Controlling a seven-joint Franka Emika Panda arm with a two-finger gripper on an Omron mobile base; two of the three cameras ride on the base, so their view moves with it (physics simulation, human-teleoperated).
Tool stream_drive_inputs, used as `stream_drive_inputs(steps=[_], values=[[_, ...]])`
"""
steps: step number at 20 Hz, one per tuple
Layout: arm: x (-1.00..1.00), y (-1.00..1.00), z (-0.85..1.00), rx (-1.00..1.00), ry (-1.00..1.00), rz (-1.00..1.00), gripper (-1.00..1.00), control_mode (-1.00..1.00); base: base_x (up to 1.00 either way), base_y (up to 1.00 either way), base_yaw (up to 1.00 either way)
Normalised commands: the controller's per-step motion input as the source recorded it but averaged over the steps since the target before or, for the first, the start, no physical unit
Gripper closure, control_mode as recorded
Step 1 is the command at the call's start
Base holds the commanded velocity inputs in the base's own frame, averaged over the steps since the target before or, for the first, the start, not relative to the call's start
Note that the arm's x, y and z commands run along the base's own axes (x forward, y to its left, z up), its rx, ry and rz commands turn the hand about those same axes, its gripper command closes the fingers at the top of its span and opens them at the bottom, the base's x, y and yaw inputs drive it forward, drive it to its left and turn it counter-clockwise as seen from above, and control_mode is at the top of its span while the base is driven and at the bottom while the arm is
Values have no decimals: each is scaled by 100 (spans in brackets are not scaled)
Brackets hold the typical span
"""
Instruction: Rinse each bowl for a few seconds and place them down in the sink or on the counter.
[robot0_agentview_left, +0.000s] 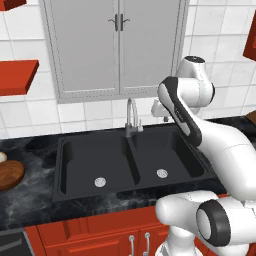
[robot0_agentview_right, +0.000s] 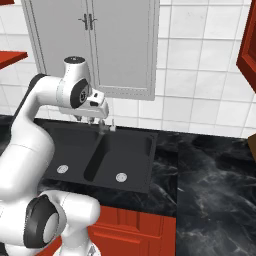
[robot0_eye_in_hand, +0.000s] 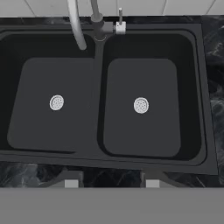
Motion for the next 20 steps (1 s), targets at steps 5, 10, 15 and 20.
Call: stream_drive_inputs(steps=[5, 10, 15, 20], values=[[-16, 4, 0, 0, -2, 0, -100, -100, 0, 0, 0], [-36, 0, 0, 0, -6, 0, -100, -100, 0, 0, 0], [-33, 0, 0, 0, -7, 0, -100, -100, 0, 0, 0], [-12, 0, 0, -1, -16, 0, -100, -100, 0, 0, 0]])
